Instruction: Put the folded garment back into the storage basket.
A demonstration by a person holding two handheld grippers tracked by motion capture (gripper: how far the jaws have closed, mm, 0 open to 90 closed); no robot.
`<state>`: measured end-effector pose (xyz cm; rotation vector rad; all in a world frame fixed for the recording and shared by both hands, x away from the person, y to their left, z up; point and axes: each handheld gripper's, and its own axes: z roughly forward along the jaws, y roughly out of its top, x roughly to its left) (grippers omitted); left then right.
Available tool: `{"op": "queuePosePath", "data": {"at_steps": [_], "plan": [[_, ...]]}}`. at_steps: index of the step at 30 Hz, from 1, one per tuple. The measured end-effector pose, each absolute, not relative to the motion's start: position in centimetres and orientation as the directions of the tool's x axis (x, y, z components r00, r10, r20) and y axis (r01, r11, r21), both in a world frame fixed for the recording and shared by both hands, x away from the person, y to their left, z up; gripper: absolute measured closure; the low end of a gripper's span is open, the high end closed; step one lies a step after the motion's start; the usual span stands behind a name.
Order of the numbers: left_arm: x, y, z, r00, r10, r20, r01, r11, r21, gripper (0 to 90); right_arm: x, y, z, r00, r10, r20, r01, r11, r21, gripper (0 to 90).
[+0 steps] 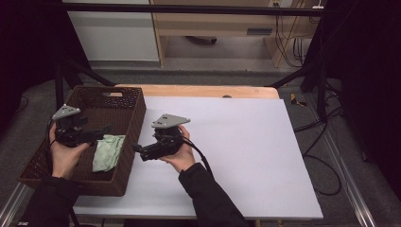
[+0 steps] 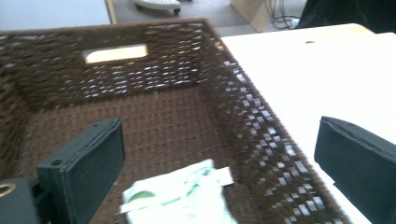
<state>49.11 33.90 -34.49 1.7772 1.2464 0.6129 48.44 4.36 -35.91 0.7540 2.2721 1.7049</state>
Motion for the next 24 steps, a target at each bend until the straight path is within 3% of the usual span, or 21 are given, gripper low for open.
{"op": "queuePosePath", "data": {"at_steps": [24], "plan": [[47.4,23.1,-34.5,0.608,0.787,-0.104,0.405,-0.195,0.893,2.9,47.7,-9.4,-36.4,-0.768,0.629,0.118,0.311,0.206,0.928,0.0]]}}
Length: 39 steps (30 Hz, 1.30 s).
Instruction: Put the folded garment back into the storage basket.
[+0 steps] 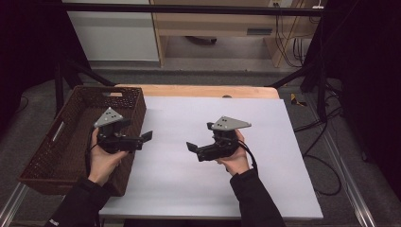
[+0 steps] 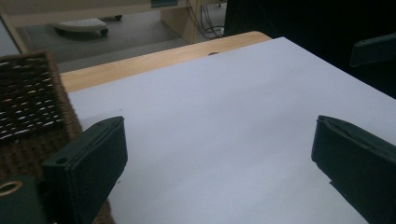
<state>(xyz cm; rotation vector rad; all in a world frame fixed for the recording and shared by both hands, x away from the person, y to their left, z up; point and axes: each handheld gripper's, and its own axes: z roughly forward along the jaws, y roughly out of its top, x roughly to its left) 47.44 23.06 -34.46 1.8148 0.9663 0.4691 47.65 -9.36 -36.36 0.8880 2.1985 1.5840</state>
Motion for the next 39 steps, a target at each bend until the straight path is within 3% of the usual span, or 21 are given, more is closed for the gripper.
{"op": "queuePosePath", "data": {"at_steps": [17,39], "plan": [[45.3,18.2,-38.4,0.679,0.721,-0.140,0.386,-0.188,0.903,3.5,46.6,-15.5,-38.1,-0.700,0.709,0.089,0.337,0.218,0.916,0.0],[43.5,17.0,-45.1,0.745,0.649,-0.157,0.425,-0.279,0.861,3.8,44.6,-21.9,-44.5,-0.643,0.757,0.117,0.392,0.194,0.899,0.2]]}}
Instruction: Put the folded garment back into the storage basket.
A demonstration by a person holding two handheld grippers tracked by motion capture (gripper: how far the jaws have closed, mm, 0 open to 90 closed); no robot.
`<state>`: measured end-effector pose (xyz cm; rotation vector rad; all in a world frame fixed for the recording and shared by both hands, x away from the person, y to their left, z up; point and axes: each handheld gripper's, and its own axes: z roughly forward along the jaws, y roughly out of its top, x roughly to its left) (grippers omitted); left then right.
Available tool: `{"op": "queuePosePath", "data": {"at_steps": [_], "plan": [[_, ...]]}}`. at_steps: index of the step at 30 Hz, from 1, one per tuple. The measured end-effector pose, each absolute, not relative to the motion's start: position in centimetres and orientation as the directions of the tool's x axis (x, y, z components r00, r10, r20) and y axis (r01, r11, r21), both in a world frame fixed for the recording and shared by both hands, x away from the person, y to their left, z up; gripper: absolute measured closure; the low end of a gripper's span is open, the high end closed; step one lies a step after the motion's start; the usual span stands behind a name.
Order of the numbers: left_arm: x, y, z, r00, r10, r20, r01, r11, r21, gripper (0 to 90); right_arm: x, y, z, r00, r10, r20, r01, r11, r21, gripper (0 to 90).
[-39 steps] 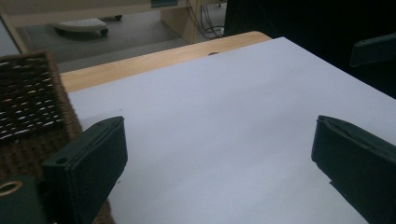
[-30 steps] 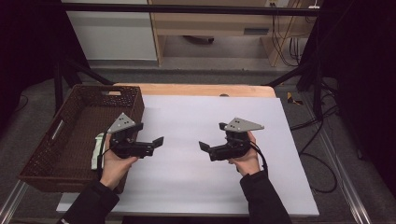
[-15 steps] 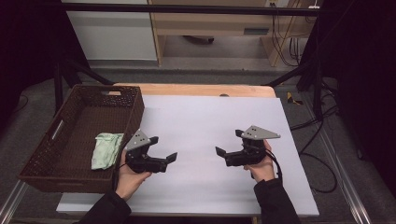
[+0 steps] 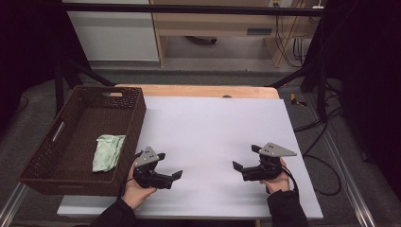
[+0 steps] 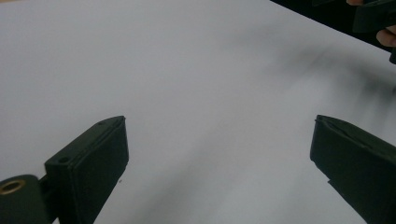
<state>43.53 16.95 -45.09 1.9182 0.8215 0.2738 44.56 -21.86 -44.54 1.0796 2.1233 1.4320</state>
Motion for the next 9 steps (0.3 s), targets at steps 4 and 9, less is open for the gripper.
{"op": "queuePosePath", "data": {"at_steps": [4,9], "plan": [[43.4,17.1,-45.7,0.747,0.644,-0.165,0.435,-0.287,0.853,3.8,44.5,-22.5,-45.4,-0.637,0.763,0.114,0.406,0.206,0.890,0.0],[43.4,17.4,-46.0,0.741,0.655,-0.151,0.434,-0.295,0.851,3.8,44.1,-22.9,-46.0,-0.632,0.765,0.125,0.421,0.204,0.884,0.0]]}}
